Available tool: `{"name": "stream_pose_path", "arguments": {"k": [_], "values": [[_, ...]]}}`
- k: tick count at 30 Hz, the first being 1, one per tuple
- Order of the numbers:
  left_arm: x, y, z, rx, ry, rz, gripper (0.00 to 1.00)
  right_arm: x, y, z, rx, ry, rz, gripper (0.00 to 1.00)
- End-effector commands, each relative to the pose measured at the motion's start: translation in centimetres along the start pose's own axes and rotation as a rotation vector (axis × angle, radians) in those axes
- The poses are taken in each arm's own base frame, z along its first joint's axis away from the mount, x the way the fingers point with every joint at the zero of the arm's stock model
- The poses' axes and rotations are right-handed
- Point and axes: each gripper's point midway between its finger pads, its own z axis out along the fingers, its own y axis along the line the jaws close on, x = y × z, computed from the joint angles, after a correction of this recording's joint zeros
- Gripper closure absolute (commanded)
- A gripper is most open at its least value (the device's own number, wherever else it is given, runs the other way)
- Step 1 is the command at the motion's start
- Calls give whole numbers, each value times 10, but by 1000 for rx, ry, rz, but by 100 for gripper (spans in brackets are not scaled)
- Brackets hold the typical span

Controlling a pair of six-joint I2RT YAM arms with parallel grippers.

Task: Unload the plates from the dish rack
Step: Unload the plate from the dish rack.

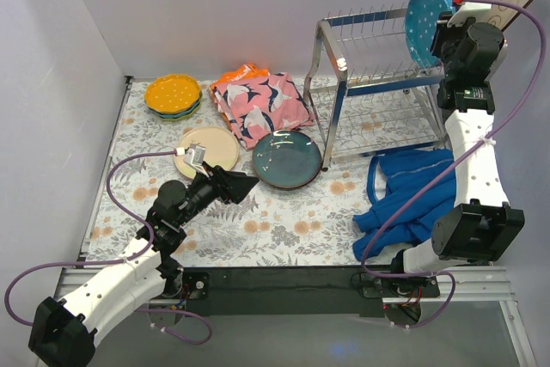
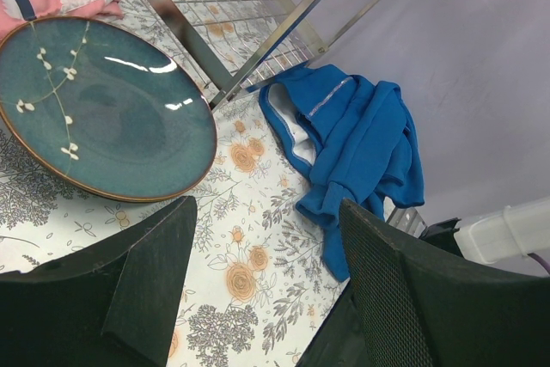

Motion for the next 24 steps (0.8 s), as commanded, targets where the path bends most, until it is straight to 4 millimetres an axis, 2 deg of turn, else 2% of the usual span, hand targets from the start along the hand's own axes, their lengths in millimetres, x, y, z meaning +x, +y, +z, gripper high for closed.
{"name": "stream_pose_path", "arguments": {"k": [1,14,20,24], "values": [[-3,-7,-1,24,-8,10,34,-72,8,-27,-48,-207,8,99],[-2,-5,-1,20,-8,8,34,-102,5,-33,-52,-318,6,99],[-1,-3,0,12,-6,8,34,-111,16,-35,-123,-371,-14,99],[-1,-2,0,8,-8,9,34,-120,15,-39,-122,-396,-23,99]]}}
